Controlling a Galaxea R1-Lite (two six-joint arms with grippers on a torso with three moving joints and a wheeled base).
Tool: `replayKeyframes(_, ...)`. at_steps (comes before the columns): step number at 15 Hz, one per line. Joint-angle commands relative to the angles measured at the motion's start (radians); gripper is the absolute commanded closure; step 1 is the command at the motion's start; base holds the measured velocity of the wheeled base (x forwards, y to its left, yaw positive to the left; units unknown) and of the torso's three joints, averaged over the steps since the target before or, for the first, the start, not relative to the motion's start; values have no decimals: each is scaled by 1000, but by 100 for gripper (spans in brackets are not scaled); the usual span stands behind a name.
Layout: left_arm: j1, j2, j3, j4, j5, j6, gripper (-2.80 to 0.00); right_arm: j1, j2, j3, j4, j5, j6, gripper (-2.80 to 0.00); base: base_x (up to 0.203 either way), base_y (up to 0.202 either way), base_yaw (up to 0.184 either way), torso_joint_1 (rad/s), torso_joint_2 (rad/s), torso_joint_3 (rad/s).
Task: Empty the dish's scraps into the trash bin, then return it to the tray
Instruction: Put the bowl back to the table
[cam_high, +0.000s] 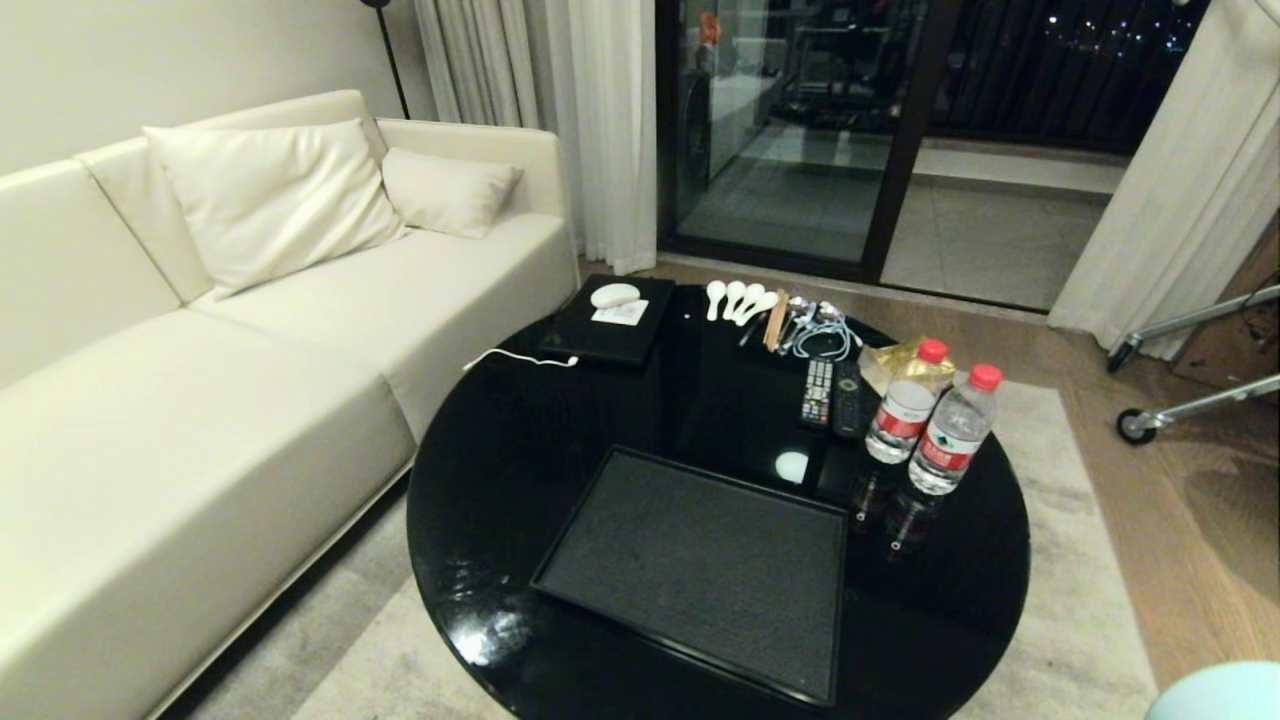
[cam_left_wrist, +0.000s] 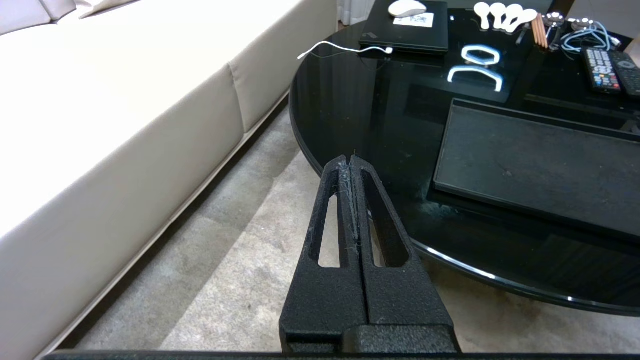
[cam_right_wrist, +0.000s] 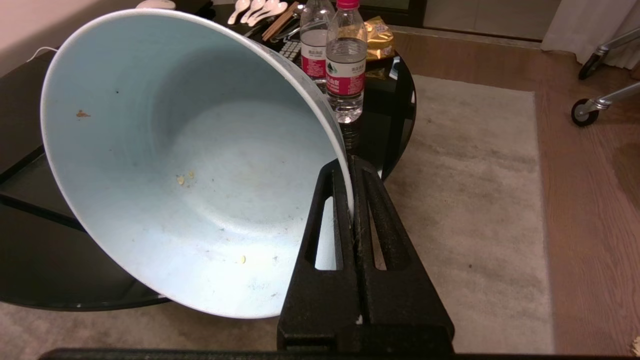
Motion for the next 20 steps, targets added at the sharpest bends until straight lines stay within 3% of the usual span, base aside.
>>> replayKeyframes(1, 0, 0, 0, 0, 0, 1, 0, 2, 2, 0, 0, 0, 0, 0, 0, 0, 0, 0, 0, 0)
replayKeyframes(5, 0, 0, 0, 0, 0, 0, 0, 0, 0, 0, 0, 0, -11, 0, 0, 0, 0, 0, 0, 0)
replayKeyframes(8, 0, 0, 0, 0, 0, 0, 0, 0, 0, -5, -3, 36, -168, 0, 0, 0, 0, 0, 0, 0)
replayKeyframes(11, 0, 0, 0, 0, 0, 1, 0, 0, 12, -46, 10, 57, -204, 0, 0, 0, 0, 0, 0, 0)
replayKeyframes(17, 0, 0, 0, 0, 0, 0, 0, 3, 348, -189, 1, 276, -204, 0, 0, 0, 0, 0, 0, 0)
replayKeyframes(20, 0, 0, 0, 0, 0, 0, 0, 77, 552, -281, 1, 334, -205, 0, 0, 0, 0, 0, 0, 0)
